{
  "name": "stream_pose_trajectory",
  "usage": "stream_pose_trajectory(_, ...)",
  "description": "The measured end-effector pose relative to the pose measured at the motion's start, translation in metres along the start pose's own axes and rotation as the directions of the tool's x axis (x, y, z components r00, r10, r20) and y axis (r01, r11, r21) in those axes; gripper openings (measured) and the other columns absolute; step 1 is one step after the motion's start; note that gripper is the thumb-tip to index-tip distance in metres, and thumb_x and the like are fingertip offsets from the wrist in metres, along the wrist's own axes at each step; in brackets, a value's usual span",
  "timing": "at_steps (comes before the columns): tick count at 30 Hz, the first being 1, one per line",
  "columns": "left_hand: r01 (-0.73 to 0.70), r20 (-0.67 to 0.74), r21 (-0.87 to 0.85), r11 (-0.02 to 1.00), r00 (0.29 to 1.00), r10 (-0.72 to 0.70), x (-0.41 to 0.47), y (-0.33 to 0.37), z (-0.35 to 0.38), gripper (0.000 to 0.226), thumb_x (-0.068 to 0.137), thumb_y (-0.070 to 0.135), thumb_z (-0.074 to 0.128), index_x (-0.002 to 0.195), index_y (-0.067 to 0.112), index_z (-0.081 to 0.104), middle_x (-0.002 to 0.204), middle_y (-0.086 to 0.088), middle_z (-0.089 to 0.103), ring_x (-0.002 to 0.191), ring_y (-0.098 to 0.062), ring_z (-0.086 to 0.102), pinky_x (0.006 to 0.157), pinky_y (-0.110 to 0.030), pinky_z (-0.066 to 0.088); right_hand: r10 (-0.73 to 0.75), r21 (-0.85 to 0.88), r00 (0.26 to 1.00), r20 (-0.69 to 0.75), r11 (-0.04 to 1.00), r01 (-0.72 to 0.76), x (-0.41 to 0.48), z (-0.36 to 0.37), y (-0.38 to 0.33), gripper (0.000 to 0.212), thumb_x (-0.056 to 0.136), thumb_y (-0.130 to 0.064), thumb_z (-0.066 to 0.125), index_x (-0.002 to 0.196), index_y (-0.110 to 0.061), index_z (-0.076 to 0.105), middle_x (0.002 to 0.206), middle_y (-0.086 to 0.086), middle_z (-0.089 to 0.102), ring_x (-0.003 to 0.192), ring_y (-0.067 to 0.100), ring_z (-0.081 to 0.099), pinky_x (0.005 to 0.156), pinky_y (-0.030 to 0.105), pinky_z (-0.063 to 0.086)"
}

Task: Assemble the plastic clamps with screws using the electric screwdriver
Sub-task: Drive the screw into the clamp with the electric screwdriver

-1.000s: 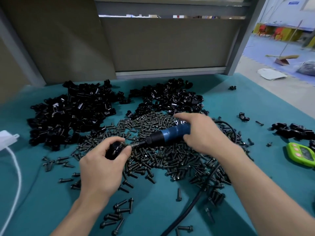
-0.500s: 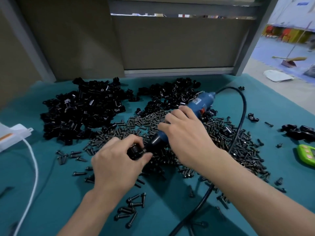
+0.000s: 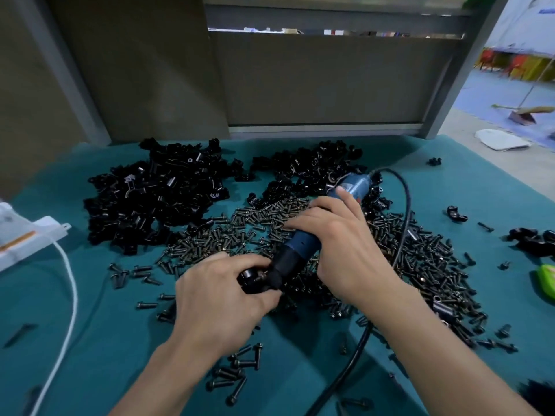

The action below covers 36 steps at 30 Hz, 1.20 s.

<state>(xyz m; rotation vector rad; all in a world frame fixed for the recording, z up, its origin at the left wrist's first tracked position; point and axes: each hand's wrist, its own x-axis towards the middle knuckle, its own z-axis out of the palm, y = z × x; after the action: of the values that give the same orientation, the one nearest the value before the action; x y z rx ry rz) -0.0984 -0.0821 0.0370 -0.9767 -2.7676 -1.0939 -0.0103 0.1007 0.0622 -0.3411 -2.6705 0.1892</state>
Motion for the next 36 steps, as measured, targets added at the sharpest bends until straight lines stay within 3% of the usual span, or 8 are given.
stream_pose_trajectory(4, 0.120, 0.186, -0.108, 0.987, 0.978, -0.098, 0.005, 0.001, -0.007, 0.039, 0.046, 0.064, 0.072, 0.083, 0.073, 0.064, 0.071, 0.034, 0.067, 0.072, 0.009, 0.062, 0.056, -0.022, 0.045, 0.242, 0.081, 0.963, -0.119, 0.969, -0.234, -0.016, 0.021, 0.006, 0.085, 0.071, -0.001, 0.081, 0.148, -0.026, 0.053, 0.144, 0.000, 0.053, 0.134, 0.025, 0.043, 0.121, 0.043, 0.032)
stream_pose_trajectory(7, 0.265, 0.309, -0.383, 0.885, 0.939, -0.147, 0.008, -0.004, -0.006, 0.032, 0.049, 0.041, 0.087, 0.081, 0.042, 0.081, 0.070, 0.006, 0.075, 0.061, -0.015, 0.066, 0.063, -0.031, 0.049, 0.610, 0.213, 0.776, -0.162, 0.789, -0.576, -0.021, 0.028, 0.003, 0.056, 0.073, -0.028, 0.090, 0.117, -0.028, 0.055, 0.112, -0.007, 0.058, 0.090, 0.017, 0.060, 0.082, 0.030, 0.051)
stream_pose_trajectory(10, 0.324, 0.356, -0.593, 0.737, 0.927, -0.120, 0.009, -0.004, -0.003, 0.029, 0.049, 0.027, 0.087, 0.078, 0.026, 0.084, 0.066, 0.002, 0.073, 0.056, -0.009, 0.061, 0.056, -0.020, 0.045, 0.781, 0.601, 0.607, 0.143, 0.419, -0.681, -0.016, 0.023, 0.011, 0.024, 0.088, -0.031, 0.075, 0.077, -0.016, 0.059, 0.069, 0.002, 0.067, 0.057, 0.018, 0.060, 0.067, 0.038, 0.059)
stream_pose_trajectory(13, 0.318, 0.384, -0.655, 0.686, 0.921, -0.060, 0.007, 0.001, -0.001, 0.027, 0.053, 0.020, 0.087, 0.080, 0.020, 0.084, 0.064, 0.003, 0.070, 0.055, -0.009, 0.060, 0.053, -0.016, 0.046, 0.581, 0.877, 0.660, 0.476, -0.258, -0.405, -0.006, 0.008, 0.019, 0.016, 0.092, -0.019, 0.064, 0.102, -0.009, 0.071, 0.082, 0.013, 0.069, 0.070, 0.024, 0.068, 0.075, 0.042, 0.061)
stream_pose_trajectory(16, 0.340, 0.399, -0.682, 0.647, 0.915, -0.059, 0.006, 0.004, 0.001, 0.029, 0.055, 0.017, 0.086, 0.084, 0.016, 0.084, 0.066, -0.002, 0.068, 0.058, -0.015, 0.059, 0.054, -0.021, 0.048, 0.368, 0.777, 0.731, 0.574, -0.527, -0.345, -0.002, 0.004, 0.020, 0.035, 0.104, -0.032, 0.055, 0.130, -0.009, 0.060, 0.096, 0.016, 0.068, 0.085, 0.031, 0.076, 0.072, 0.044, 0.062)
stream_pose_trajectory(20, 0.303, 0.362, -0.673, 0.675, 0.931, -0.057, 0.004, 0.006, 0.007, 0.028, 0.056, 0.018, 0.086, 0.084, 0.018, 0.085, 0.067, -0.002, 0.071, 0.059, -0.013, 0.060, 0.057, -0.021, 0.049, 0.212, 0.702, 0.790, 0.575, -0.624, -0.343, -0.005, 0.013, 0.009, 0.056, 0.088, -0.016, 0.065, 0.140, -0.006, 0.048, 0.118, 0.027, 0.072, 0.108, 0.042, 0.072, 0.091, 0.055, 0.060)
stream_pose_trajectory(26, 0.218, 0.236, -0.635, 0.741, 0.968, -0.082, 0.003, 0.006, 0.011, 0.037, 0.059, 0.048, 0.096, 0.093, 0.039, 0.082, 0.085, 0.007, 0.080, 0.070, -0.008, 0.074, 0.066, -0.022, 0.053, 0.380, 0.621, 0.709, 0.594, -0.777, -0.104, 0.003, 0.025, -0.001, 0.045, 0.067, 0.009, 0.062, 0.108, -0.008, 0.055, 0.072, 0.009, 0.062, 0.057, 0.020, 0.058, 0.063, 0.037, 0.058)
stream_pose_trajectory(36, 0.190, 0.126, -0.335, 0.923, 0.980, -0.156, 0.001, -0.002, 0.013, 0.061, 0.066, 0.088, 0.058, 0.082, 0.033, 0.075, 0.073, 0.005, 0.074, 0.070, -0.008, 0.066, 0.063, -0.029, 0.048, 0.641, 0.688, 0.614, 0.461, -0.695, 0.209, 0.000, 0.014, 0.037, 0.022, 0.085, 0.005, 0.052, 0.097, -0.012, 0.045, 0.062, 0.002, 0.049, 0.048, 0.013, 0.045, 0.056, 0.028, 0.050)
